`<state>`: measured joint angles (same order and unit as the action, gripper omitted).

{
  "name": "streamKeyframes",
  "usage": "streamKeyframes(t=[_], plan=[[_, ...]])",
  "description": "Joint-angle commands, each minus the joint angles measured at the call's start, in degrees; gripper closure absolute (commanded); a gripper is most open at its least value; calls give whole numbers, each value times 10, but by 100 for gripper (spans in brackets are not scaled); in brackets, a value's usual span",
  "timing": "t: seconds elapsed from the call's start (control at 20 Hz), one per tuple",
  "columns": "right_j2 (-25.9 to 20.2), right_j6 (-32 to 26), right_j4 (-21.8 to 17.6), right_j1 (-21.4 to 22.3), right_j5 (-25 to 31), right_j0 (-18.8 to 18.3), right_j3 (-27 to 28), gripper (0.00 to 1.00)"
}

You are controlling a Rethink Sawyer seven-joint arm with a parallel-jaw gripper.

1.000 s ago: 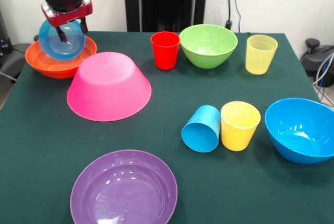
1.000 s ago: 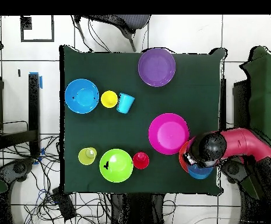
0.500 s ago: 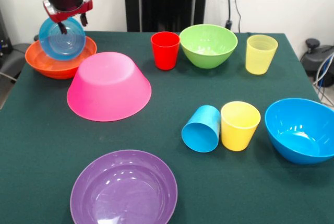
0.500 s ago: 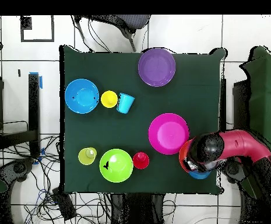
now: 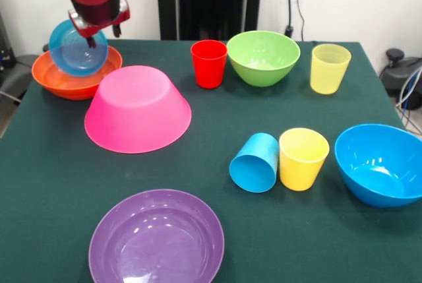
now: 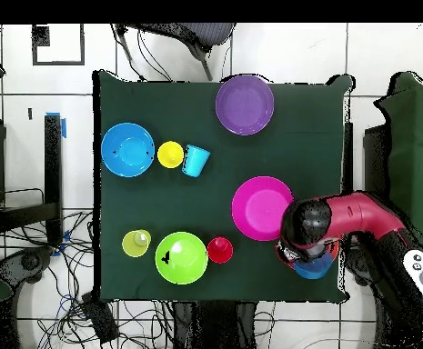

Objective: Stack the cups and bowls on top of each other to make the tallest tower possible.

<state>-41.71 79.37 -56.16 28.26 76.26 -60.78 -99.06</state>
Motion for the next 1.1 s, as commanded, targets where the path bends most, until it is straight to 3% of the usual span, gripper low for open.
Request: streamKeyframes(t=[0.05, 0.7, 1.1], plan=[[56, -134, -78, -42, 8, 45, 64, 0], [107, -119, -101, -66, 23, 91, 100, 0], [133, -117, -97, -63, 19, 99, 106, 0]])
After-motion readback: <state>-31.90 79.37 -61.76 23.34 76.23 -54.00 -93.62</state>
